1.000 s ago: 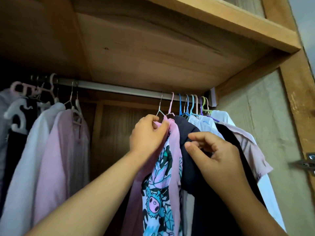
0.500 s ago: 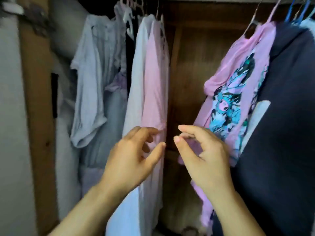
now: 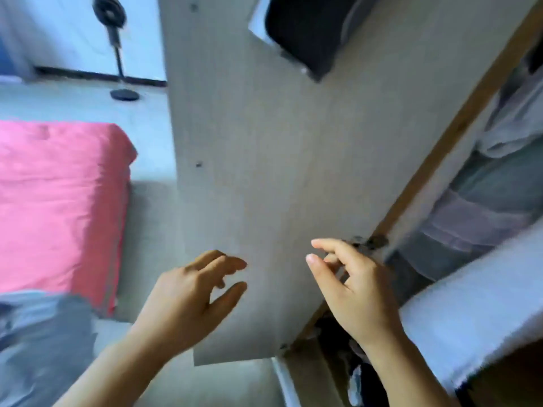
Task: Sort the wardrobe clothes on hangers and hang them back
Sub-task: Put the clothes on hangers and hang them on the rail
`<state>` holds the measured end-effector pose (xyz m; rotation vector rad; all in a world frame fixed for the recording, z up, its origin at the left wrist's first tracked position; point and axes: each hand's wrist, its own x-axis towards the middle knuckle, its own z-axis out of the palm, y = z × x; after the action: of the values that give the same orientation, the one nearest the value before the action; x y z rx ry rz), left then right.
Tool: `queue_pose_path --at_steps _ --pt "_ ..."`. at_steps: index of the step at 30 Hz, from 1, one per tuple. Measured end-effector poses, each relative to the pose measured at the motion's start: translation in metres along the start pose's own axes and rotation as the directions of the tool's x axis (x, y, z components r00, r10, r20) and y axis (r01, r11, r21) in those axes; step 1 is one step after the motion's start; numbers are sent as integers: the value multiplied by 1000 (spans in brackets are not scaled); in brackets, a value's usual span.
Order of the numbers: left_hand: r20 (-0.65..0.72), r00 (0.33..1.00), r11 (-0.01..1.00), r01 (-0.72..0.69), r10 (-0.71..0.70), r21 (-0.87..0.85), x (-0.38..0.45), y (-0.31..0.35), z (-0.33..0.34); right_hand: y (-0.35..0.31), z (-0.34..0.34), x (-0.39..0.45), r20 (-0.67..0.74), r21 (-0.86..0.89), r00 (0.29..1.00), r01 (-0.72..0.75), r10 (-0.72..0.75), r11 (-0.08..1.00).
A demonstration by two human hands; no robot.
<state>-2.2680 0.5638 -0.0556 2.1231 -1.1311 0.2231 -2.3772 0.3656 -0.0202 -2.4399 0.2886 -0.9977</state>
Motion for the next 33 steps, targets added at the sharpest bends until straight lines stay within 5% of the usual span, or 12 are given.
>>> queue_pose_path --at_steps 4,14,22,33 --pt "-84 975 971 214 -206 107 -70 -54 -50 -54 78 -6 126 105 987 86 -99 991" --pt "-320 765 747 632 -559 207 -246 -149 -178 -219 242 -58 336 390 869 224 -364 893" --pt "-496 532 570 817 -686 89 -342 -173 -219 -316 322 -95 463 604 652 265 -601 752" --pt "-615 188 332 935 -766 -127 -401 -224 -256 -410 439 -116 601 713 348 173 -719 679"
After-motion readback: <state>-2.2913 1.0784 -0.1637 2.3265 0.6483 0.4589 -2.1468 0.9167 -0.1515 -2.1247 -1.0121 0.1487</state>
